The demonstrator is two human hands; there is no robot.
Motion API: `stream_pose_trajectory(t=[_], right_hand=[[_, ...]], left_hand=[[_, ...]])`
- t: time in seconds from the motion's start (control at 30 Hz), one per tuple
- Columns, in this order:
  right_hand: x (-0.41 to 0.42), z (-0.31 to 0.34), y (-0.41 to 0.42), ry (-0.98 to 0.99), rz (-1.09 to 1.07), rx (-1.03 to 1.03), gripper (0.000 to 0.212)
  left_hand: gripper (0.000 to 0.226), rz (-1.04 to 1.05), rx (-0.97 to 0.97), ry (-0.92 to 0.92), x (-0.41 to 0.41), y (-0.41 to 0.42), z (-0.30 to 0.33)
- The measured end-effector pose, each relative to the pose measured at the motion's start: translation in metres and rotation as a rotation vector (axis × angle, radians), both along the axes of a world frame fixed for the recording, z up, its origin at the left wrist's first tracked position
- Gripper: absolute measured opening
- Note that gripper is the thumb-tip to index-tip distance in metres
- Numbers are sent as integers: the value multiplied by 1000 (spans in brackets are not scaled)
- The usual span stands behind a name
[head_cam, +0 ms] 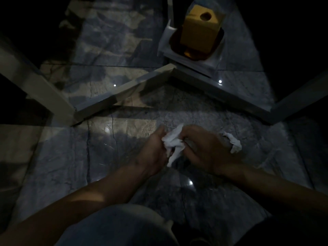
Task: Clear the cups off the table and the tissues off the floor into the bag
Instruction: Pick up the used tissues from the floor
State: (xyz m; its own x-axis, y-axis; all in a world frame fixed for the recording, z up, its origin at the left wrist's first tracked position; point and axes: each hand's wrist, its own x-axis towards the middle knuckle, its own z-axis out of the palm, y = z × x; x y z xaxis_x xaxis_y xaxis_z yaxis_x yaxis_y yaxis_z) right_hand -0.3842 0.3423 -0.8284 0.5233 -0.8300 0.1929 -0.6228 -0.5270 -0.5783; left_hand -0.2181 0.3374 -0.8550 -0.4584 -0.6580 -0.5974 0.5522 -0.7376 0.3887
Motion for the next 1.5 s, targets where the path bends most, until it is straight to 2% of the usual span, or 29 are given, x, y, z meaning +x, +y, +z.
stream_pose_trajectory(t=[0.07,0.13,0.2,0.4,0.5,0.63,0.77,0.93,1.07,1.17,1.2,1.3,1.43,1.5], right_hand=[[8,1,0,23,47,-29,21],[11,-1,1,74,108,-53,22],[12,-5,2,144,144,-97,19],[9,-10,6,258,161,-192,18],[9,-8,8,308,190,-207,20],[9,1,13,282,216,-215,29],[3,-3,18,236,213,-128,35],[-9,-7,19,148,40,200,43],[-20,-6,22,150,-203,311,32],[-27,-10,21,151,-318,280,23],[-31,-13,19,165,-368,274,24],[-46,-25,18,250,-438,158,43],[-68,-29,18,358,-507,-7,41],[-78,-35,14,412,-582,-7,37]], left_hand=[[75,-11,8,59,-1,1,5],[78,-10,32,118,-2,4,12],[78,1,71,172,-4,5,16],[70,-38,120,165,-9,8,24],[65,-36,145,90,-10,8,22],[53,6,146,-85,-11,8,25],[52,13,126,-166,-12,10,30],[58,-16,136,-257,-7,12,35],[61,-42,139,-303,-7,11,33],[59,-21,132,-304,-6,10,29],[58,-20,129,-303,-6,10,27],[56,-23,116,-294,-6,9,19],[45,-8,102,-242,-7,8,9],[36,7,101,-255,-8,7,7]])
